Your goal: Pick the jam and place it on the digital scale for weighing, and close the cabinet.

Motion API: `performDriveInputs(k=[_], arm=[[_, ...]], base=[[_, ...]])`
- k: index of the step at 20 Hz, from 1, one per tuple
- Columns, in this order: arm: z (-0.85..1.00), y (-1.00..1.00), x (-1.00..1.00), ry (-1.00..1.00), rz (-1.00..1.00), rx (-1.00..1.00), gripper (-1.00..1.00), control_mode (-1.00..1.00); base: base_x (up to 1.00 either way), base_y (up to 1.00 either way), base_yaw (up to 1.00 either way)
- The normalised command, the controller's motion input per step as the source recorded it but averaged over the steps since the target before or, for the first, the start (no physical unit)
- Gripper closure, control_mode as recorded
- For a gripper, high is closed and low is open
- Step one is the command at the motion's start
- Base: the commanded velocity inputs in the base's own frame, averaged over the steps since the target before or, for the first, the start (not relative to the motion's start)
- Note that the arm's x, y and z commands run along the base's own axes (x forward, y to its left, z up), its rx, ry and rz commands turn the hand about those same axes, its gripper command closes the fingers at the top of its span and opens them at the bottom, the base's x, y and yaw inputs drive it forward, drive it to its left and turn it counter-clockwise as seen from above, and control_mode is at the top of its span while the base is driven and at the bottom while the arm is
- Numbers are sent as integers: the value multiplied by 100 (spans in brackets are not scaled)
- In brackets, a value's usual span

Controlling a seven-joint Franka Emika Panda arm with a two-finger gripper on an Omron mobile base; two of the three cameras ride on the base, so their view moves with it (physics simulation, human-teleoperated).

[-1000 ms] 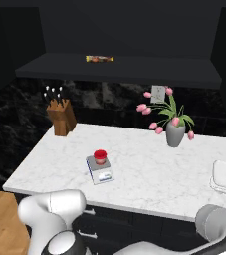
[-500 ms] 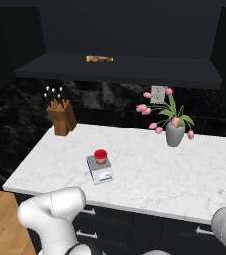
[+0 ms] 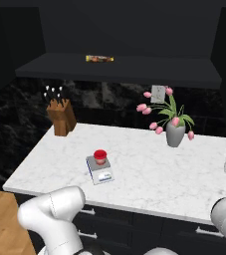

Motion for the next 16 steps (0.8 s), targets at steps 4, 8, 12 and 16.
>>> performDriveInputs(k=[4, 8, 12, 16], arm=[[66, 98, -29, 9, -5, -39, -100, -100], [56, 100, -1, 48, -16, -43, -100, -100], [39, 100, 0, 61, -19, -45, -100, -100], [19, 100, 2, 58, -21, -34, -100, -100]], base=[[0, 0, 0], [0, 0, 0], [0, 0, 0], [0, 0, 0]])
